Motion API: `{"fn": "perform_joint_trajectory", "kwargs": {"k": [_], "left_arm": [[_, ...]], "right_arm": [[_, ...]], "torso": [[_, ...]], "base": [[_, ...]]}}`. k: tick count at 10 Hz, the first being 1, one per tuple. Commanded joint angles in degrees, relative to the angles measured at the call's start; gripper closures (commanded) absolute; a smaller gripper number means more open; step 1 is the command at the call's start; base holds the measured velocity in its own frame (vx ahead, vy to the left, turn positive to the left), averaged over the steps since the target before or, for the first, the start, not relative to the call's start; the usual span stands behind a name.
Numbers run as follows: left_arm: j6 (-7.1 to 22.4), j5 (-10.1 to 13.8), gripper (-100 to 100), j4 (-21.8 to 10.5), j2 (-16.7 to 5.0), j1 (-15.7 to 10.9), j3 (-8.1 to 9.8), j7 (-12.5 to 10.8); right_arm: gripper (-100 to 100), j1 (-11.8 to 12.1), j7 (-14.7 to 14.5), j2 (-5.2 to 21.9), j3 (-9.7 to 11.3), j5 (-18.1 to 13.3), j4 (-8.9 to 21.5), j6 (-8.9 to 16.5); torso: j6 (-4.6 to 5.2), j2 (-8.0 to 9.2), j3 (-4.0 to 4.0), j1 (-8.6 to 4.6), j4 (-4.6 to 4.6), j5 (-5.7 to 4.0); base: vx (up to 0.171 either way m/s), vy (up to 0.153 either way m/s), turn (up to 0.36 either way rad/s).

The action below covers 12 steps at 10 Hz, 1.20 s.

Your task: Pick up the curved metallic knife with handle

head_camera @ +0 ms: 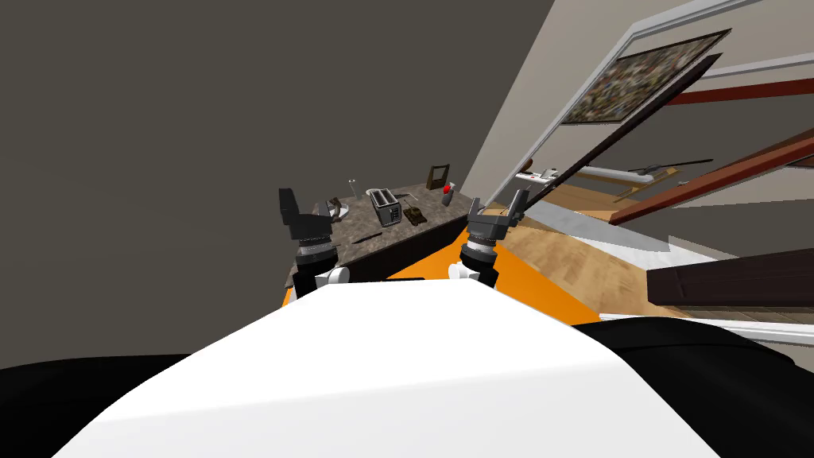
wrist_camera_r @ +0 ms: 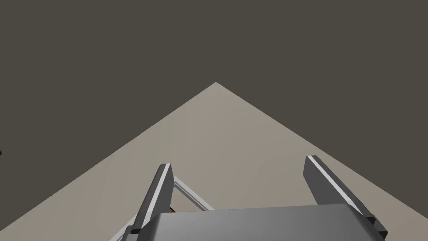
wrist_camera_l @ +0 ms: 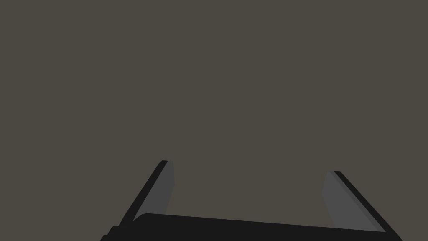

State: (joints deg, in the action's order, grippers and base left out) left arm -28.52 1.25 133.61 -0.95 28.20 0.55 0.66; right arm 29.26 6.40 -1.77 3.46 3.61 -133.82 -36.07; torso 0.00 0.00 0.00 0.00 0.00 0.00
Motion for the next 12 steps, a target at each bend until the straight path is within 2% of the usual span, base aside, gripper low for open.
{"fn": "perform_joint_trajectory", "kwargs": {"k": [1, 3, 4, 5, 6, 7, 8, 9, 10, 11, 12], "left_arm": [[2.44, -0.03, -100, 0.25, -1.71, -0.58, 0.66, -0.65], [5.4, -0.03, -100, 0.53, -3.35, -1.4, 1.61, -1.57], [6.02, -0.03, -100, 0.53, -3.35, -1.4, 1.61, -1.57], [8.01, -0.02, -100, 0.66, -4.15, -1.91, 2.23, -2.15], [8.33, -0.02, -100, 0.66, -4.15, -1.91, 2.23, -2.15], [10.53, 0.0, -100, 0.78, -4.91, -2.49, 2.92, -2.8], [10.97, 0.0, -100, 0.78, -4.91, -2.49, 2.92, -2.8], [13.21, 0.04, -100, 0.87, -5.61, -3.12, 3.69, -3.5], [13.91, 0.04, -100, 0.87, -5.61, -3.12, 3.69, -3.5], [15.99, 0.1, -100, 0.94, -6.28, -3.8, 4.53, -4.25], [17.11, 0.1, -100, 0.94, -6.28, -3.8, 4.53, -4.25]], "right_arm": [[0, 0.0, 0.0, 0.0, 0.0, 0.0, 0.0, 0.0], [0, -0.01, 0.0, 0.0, 0.0, 0.0, 0.0, 0.0], [0, -0.01, 0.0, 0.0, 0.0, 0.0, 0.0, 0.0], [0, -0.01, 0.0, 0.0, 0.0, 0.0, 0.0, 0.0], [0, -0.01, 0.0, 0.0, 0.0, 0.0, 0.0, 0.0], [0, 0.0, 0.0, 0.0, 0.0, 0.0, 0.0, 0.0], [0, -0.01, 0.0, 0.0, 0.0, 0.0, 0.0, 0.0], [0, 0.0, 0.0, 0.0, 0.0, 0.0, 0.0, 0.0], [0, -0.01, 0.0, 0.0, 0.0, 0.0, 0.0, 0.0], [0, 0.0, 0.0, 0.0, 0.0, 0.0, 0.0, 0.0], [0, -0.01, 0.0, 0.0, 0.0, 0.0, 0.0, 0.0]], "torso": [[0.0, 0.0, 0.0, 0.0, 0.0, 0.0], [0.02, 0.22, 0.13, 0.14, 0.05, 0.03], [0.01, 0.28, 0.16, 0.19, 0.06, 0.04], [0.0, 0.23, 0.14, 0.16, 0.06, 0.04], [0.01, 0.21, 0.12, 0.13, 0.05, 0.03], [0.0, 0.16, 0.1, 0.1, 0.04, 0.02], [0.01, 0.18, 0.11, 0.11, 0.04, 0.02], [-0.01, 0.16, 0.1, 0.1, 0.04, 0.03], [0.01, 0.18, 0.1, 0.1, 0.04, 0.02], [-0.01, 0.15, 0.09, 0.09, 0.04, 0.02], [0.02, 0.18, 0.1, 0.09, 0.04, 0.02]], "base": [[-0.039, 0.014, -0.136], [-0.076, 0.041, -0.143], [-0.053, 0.037, -0.046], [-0.052, 0.026, -0.108], [-0.039, 0.02, -0.065], [-0.05, 0.022, -0.115], [-0.043, 0.022, -0.066], [-0.049, 0.019, -0.117], [-0.041, 0.019, -0.073], [-0.053, 0.016, -0.159], [-0.048, 0.023, -0.072]]}}
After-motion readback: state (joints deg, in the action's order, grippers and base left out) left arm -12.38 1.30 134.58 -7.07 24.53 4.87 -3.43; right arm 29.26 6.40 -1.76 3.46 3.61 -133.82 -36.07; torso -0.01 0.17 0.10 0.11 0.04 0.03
